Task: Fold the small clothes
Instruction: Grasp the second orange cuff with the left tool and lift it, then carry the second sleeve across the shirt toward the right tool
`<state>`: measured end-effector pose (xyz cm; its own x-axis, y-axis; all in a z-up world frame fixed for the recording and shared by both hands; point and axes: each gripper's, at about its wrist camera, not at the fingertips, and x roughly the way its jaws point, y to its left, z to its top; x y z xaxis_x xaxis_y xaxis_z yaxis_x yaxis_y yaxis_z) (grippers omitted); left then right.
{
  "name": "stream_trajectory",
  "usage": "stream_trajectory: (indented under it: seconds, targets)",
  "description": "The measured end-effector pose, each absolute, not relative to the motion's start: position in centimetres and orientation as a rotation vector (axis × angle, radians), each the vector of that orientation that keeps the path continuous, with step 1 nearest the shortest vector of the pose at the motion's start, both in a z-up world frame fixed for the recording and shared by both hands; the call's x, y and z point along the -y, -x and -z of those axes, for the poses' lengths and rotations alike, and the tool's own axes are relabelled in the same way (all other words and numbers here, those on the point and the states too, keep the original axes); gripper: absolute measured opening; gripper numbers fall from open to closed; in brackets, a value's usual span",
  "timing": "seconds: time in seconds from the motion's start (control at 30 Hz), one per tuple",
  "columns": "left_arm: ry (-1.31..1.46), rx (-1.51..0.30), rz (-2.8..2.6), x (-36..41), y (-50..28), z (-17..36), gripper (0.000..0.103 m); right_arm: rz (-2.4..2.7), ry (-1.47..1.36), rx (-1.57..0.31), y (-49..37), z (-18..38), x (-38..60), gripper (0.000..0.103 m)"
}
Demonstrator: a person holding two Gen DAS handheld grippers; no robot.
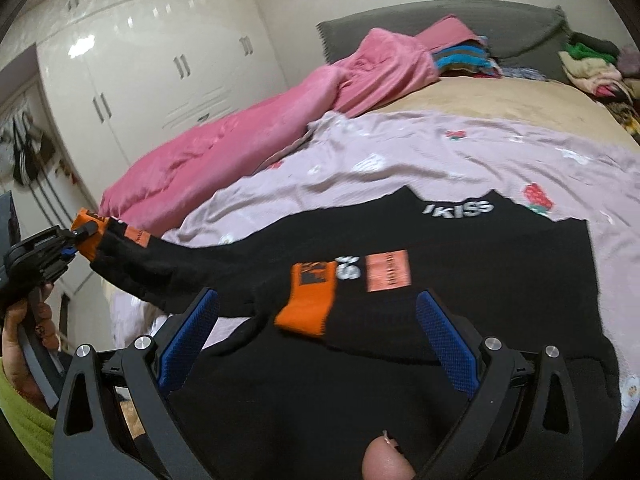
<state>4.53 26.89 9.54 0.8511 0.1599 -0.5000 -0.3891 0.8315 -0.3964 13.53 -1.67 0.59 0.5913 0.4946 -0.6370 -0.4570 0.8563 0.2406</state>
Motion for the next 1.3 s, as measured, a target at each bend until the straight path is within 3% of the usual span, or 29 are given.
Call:
stream_trajectory:
  seconds: [0.73,1.3]
  targets:
    - [0.284,-0.505,-0.049,-11.6,-13.3,-16.0,0.006,-0.399,-0.304,-0.674,-14.3,-2.4,15.9,0.098]
    - [0.195,-0.629,0.138,-1.4,-16.8,-11.0,0.006,-0.265,-0.382,-0.647,-13.8,-2.0,23.3,0.098]
